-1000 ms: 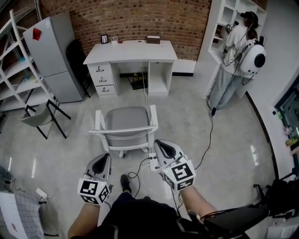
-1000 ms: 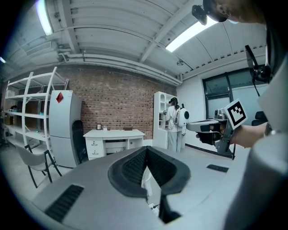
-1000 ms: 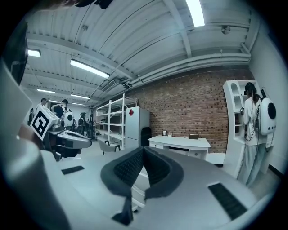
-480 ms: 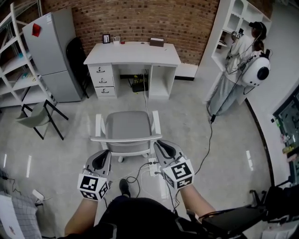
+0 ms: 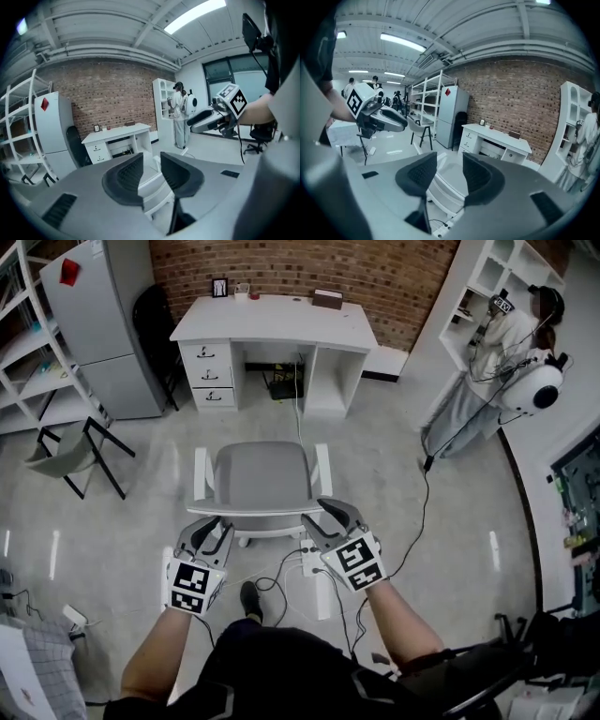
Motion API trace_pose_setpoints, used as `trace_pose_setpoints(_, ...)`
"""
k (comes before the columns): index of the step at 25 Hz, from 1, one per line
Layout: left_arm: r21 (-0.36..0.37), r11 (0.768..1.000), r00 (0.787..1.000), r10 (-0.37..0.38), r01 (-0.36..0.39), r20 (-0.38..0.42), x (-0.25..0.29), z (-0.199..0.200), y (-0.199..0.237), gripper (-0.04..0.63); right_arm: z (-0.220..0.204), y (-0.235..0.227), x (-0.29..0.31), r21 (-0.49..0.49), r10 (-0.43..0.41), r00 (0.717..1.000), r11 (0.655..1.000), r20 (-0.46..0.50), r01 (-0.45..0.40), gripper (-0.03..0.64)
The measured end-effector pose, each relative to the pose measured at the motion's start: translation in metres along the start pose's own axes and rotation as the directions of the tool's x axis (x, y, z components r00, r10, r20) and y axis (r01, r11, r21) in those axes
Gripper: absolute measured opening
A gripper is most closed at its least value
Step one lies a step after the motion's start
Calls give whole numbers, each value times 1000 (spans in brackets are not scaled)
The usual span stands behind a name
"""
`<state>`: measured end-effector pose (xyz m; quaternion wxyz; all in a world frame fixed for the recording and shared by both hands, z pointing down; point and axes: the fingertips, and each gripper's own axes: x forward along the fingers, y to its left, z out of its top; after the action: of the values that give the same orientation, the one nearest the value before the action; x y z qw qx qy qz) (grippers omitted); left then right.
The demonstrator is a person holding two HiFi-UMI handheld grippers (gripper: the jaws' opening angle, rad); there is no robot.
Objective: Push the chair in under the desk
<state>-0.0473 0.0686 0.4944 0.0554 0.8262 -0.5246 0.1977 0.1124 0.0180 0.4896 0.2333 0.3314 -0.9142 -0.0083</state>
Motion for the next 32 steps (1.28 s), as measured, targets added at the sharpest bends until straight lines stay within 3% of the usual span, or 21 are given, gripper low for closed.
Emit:
trace_pose_setpoints(1,32,999,1000,-9,10,-24,6,-6,2,140,-4,1,7,-25,12,1000,1000,-17,-12,185)
trace_pose_setpoints(2,62,998,999,-16,19,-46,12,-12,4,153,-8,2,13,-44,21,999,999,-36,-23,191)
trace_pose_setpoints(6,159,985,990,-50,71,-135,35,-40,9,172,-34,6,40,-90,47,990,994,-133,-60,206)
trace_pose_setpoints(10,199,966,965,-116,164,-235,55,-63,9,201,-59,14,65,-151,91,967,980,-238,-130,234)
trace_pose_setpoints(14,374,896,929,-102,241,-355,75,-90,13,210,-78,25,87,-225,131,938,951,-320,-209,272)
trace_pose_setpoints(17,454,840,898,-85,297,-431,89,-110,17,212,-94,28,102,-283,130,914,926,-385,-252,279)
trace_pose_setpoints(20,492,806,878,-70,329,-473,100,-127,21,210,-113,28,115,-355,115,887,887,-448,-294,277)
trace_pose_setpoints(22,485,804,865,-71,344,-496,105,-136,22,201,-123,26,121,-398,96,880,865,-464,-304,239)
trace_pose_setpoints(25,488,789,842,-68,374,-535,109,-148,25,176,-133,23,128,-398,88,869,863,-488,-311,213)
trace_pose_setpoints(28,518,754,834,-71,404,-547,111,-154,28,177,-138,24,136,-383,95,854,865,-511,-325,213)
trace_pose_setpoints(32,560,683,825,-112,469,-554,116,-160,22,178,-145,27,141,-392,84,836,854,-543,-341,196)
